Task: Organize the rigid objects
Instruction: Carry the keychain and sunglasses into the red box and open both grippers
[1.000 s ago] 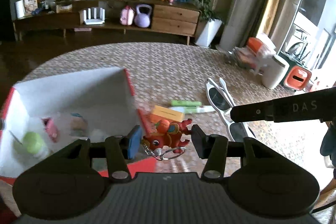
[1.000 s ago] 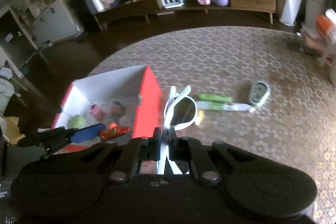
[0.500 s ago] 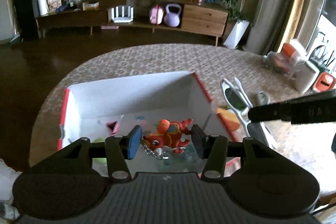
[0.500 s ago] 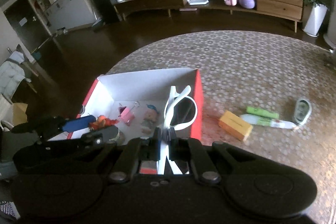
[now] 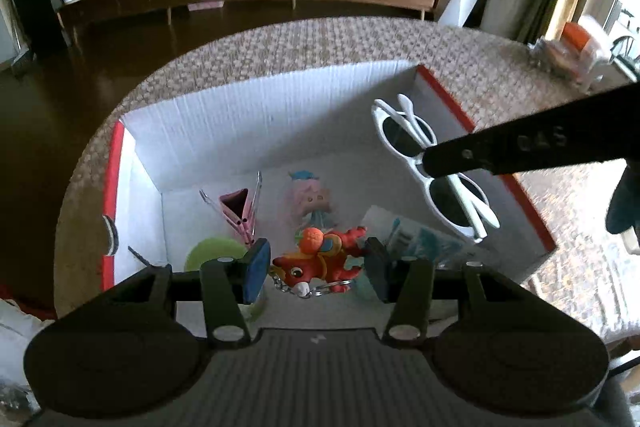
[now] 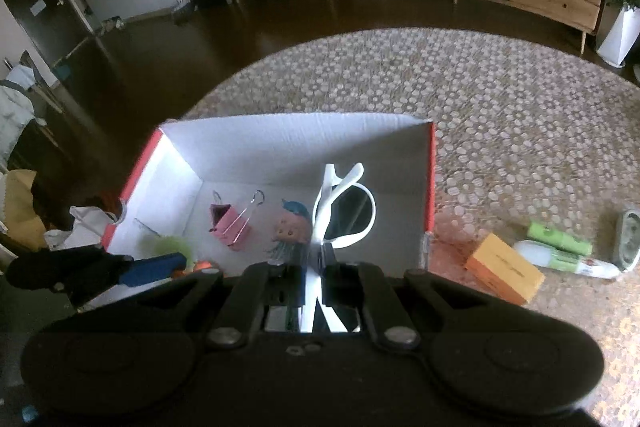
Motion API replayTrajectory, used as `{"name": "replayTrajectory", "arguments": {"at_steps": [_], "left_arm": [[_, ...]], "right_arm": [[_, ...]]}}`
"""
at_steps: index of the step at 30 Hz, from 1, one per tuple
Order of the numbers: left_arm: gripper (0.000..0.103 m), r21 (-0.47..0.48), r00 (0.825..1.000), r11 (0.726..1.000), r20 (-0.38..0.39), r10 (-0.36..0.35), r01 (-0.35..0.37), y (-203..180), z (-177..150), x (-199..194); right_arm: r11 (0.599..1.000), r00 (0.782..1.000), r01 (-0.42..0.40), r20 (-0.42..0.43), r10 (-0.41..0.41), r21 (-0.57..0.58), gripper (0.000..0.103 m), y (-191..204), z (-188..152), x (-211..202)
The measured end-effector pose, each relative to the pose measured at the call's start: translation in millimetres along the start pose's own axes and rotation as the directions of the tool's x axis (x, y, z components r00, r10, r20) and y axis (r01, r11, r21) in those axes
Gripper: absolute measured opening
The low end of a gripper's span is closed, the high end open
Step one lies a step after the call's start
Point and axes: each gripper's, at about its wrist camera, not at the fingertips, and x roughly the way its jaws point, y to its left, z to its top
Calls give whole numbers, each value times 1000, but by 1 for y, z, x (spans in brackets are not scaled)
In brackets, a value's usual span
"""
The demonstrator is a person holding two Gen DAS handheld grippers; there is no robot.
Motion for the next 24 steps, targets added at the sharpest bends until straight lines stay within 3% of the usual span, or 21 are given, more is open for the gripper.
{"name": "replayTrajectory", "arguments": {"at_steps": [15,24], "left_arm": [[51,77,995,997,-103,-3,11,-12,2,36],[52,108,991,994,-134,1,14,-14,2,43]], "right_arm": [[1000,996,2,-93,-5,-30,6,0,-8,48],[1000,995,-8,-97,8,7,21,-3,-10,48]]}}
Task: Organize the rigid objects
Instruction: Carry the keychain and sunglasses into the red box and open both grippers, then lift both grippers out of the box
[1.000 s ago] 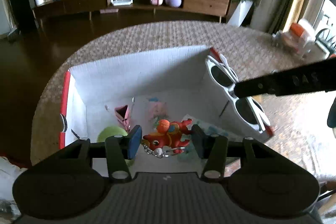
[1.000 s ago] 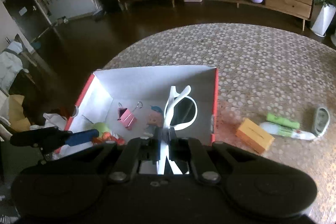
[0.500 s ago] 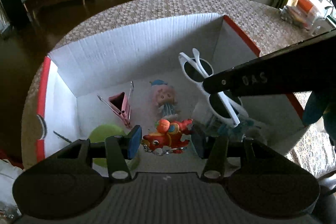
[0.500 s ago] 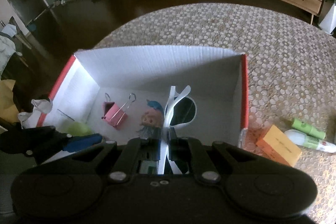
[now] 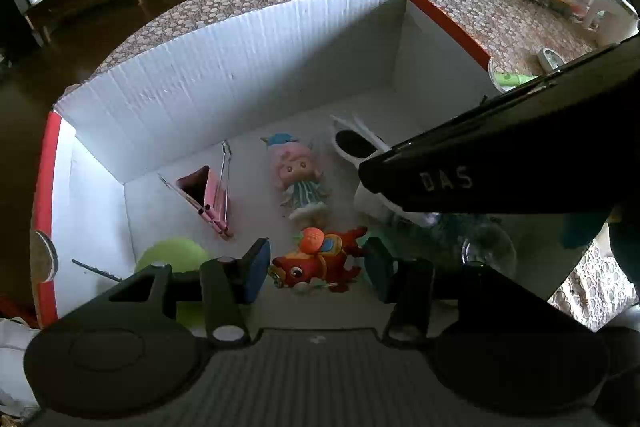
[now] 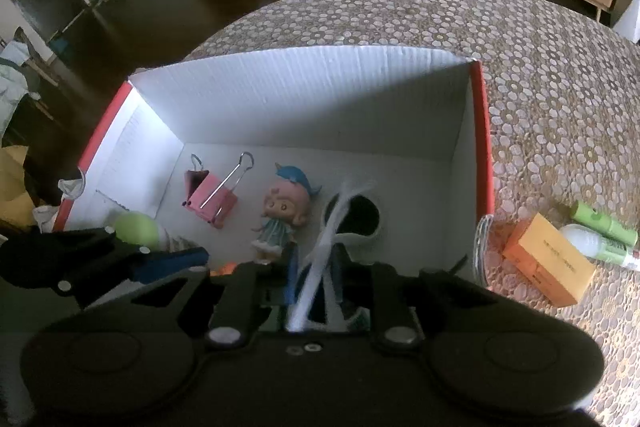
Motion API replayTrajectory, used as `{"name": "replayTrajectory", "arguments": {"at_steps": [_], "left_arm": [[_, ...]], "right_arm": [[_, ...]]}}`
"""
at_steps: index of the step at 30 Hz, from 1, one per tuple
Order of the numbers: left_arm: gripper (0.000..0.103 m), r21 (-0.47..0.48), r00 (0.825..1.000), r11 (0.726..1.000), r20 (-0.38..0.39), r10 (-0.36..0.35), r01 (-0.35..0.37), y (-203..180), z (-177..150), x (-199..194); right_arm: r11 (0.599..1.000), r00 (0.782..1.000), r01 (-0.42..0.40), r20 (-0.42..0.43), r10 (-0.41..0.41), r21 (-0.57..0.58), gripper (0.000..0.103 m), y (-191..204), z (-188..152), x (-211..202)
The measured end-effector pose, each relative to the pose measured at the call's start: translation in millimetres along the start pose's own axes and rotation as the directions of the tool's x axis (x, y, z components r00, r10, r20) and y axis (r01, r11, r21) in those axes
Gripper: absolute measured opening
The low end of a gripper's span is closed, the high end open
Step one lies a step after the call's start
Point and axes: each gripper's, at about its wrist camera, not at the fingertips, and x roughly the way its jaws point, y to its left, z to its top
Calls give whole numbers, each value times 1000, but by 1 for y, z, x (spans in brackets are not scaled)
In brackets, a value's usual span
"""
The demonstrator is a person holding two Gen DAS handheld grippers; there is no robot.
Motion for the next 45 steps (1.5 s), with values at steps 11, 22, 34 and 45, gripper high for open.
{"name": "replayTrajectory", "arguments": {"at_steps": [11,22,34,45], "left_arm": [[58,-41,1000,999,-11,-2,1,2,-3,-5],[63,-64,998,998,57,-15,18,-3,-7,-40],[65,-96,989,995,149,10,4,-9,-15,-90],[66,-137,971,991,237,34,-2,-19,-26,-132]], "right_arm": [[999,999,-24,30,23,22,33,5,-2,-23],[997,994,-70,88,66,41,40,8,-13,-72],[995,985,-90,151,81,51,55,5,-35,-123],[993,971,-117,213,112,11,74,-2,-67,-174]]}}
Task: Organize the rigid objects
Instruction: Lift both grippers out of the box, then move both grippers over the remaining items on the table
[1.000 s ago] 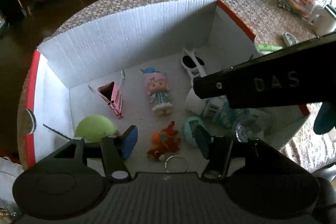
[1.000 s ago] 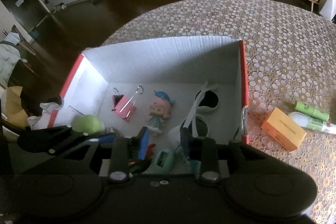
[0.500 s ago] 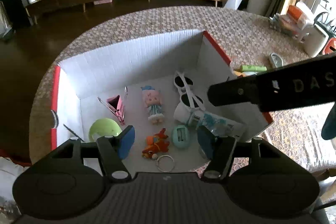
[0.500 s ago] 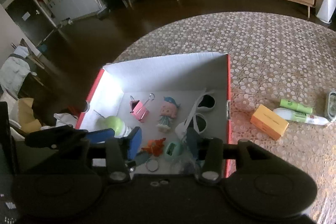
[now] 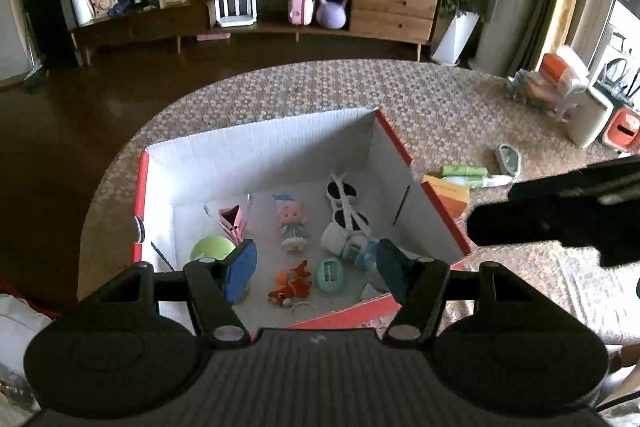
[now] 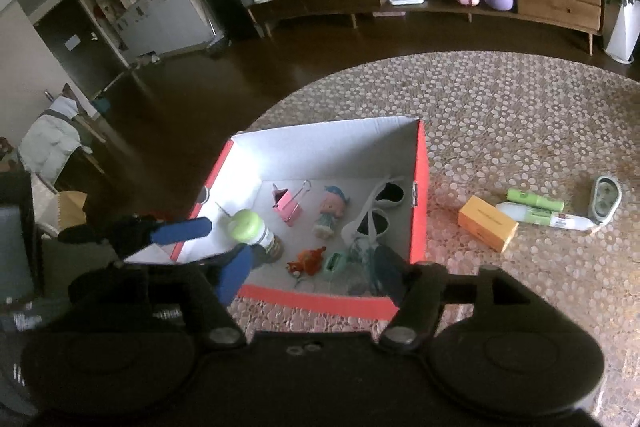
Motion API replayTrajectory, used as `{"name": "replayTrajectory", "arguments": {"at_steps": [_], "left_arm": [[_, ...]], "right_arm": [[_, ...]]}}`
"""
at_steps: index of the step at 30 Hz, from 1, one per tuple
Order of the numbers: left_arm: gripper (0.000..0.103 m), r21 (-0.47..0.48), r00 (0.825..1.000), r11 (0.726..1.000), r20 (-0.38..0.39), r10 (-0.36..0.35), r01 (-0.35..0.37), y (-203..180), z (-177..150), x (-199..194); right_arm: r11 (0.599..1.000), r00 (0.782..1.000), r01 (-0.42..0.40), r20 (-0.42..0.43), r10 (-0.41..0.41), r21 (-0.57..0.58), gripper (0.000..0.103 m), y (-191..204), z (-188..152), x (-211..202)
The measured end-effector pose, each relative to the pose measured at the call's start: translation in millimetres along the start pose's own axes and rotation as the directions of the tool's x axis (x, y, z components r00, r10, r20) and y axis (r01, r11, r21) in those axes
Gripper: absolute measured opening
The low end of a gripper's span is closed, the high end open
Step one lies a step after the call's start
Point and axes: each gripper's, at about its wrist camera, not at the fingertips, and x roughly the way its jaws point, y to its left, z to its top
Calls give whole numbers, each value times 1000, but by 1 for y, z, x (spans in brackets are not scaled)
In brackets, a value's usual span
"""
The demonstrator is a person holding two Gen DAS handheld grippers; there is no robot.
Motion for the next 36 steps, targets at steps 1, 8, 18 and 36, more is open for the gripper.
{"name": "replayTrajectory", "arguments": {"at_steps": [1,8,18,36], "left_arm": [[71,-2,1000,1000,4,-1,1,-2,0,-3],[78,-8,999,1000,39,-25,25,-19,-1,-19],[81,17,995,997,54,-81,80,-60,-5,-21],[103,61,989,988,22,-146,144,-142,-6,27]], "right_arm": [[1000,1000,-1,7,1,-1,77,-1,-2,-4],[1000,999,15,50,-14,-14,90,-14,-21,-35],[996,993,88,72,-90,29,95,-67,-59,-68],[968,972,199,92,-215,152,100,-181,-85,-94]]}}
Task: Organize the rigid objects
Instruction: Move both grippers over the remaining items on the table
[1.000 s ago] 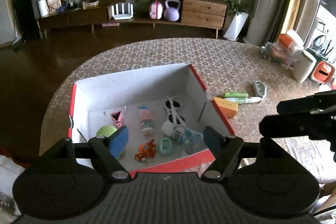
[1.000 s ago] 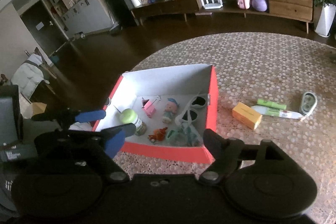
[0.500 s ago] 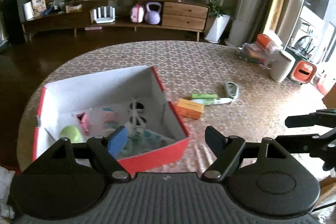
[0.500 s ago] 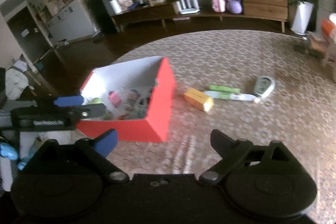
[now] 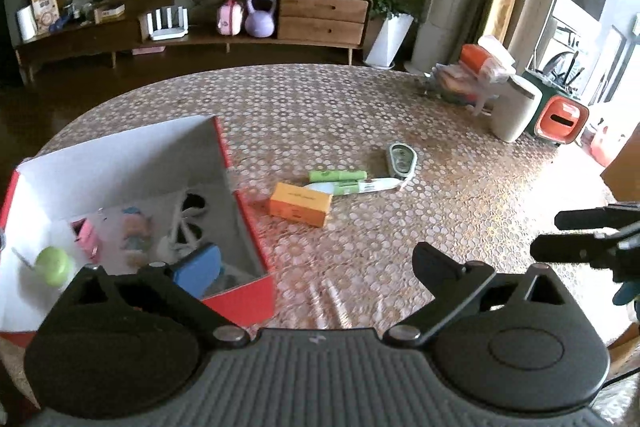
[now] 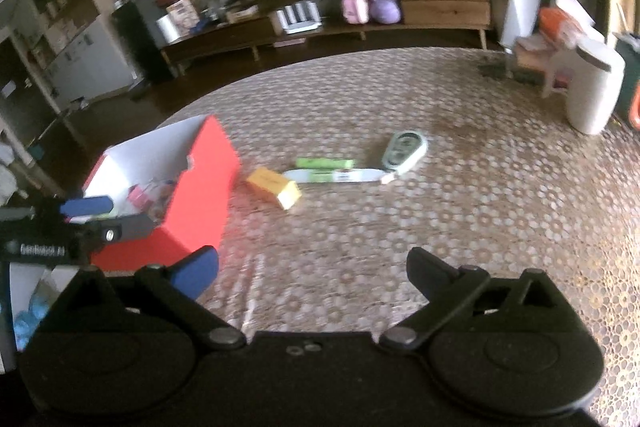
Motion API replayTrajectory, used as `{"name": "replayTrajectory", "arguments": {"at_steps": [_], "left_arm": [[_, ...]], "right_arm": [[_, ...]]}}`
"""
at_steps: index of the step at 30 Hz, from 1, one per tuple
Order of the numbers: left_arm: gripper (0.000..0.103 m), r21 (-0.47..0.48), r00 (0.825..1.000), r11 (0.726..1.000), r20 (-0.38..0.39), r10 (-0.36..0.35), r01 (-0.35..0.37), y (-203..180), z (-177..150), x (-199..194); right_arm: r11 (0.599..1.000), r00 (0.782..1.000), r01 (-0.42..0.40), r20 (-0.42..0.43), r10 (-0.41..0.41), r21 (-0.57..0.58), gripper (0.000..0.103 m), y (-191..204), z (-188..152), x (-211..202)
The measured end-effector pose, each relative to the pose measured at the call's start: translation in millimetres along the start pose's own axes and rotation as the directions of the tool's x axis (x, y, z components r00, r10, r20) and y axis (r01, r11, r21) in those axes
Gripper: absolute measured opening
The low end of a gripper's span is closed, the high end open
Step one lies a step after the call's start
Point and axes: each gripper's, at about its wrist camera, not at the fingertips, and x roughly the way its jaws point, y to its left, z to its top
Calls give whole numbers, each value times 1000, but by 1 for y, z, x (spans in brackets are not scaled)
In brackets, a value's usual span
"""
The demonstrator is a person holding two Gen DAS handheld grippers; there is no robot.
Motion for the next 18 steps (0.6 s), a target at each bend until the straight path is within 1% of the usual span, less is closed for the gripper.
{"name": "replayTrajectory", "arguments": {"at_steps": [5,8,12,16,18], "left_arm": [[103,18,999,1000,-28,22,-22,-20,6,31],[103,26,998,999,-52,36,-35,-28,13,53],[103,36,995,998,-84,48,-45,-37,23,80],[103,66,992,995,-102,77,-70,-45,36,104],[103,72,987,993,-125,105,-97,-47,42,119]], "right_arm": [[998,999,39,-12,-38,40,100,-25,14,15],[997,999,48,-20,-47,56,100,-36,25,26],[996,997,67,-27,-66,59,100,-46,40,41],[993,995,95,-44,-92,71,100,-55,57,61],[990,993,109,-53,-105,85,100,-59,66,73]]}}
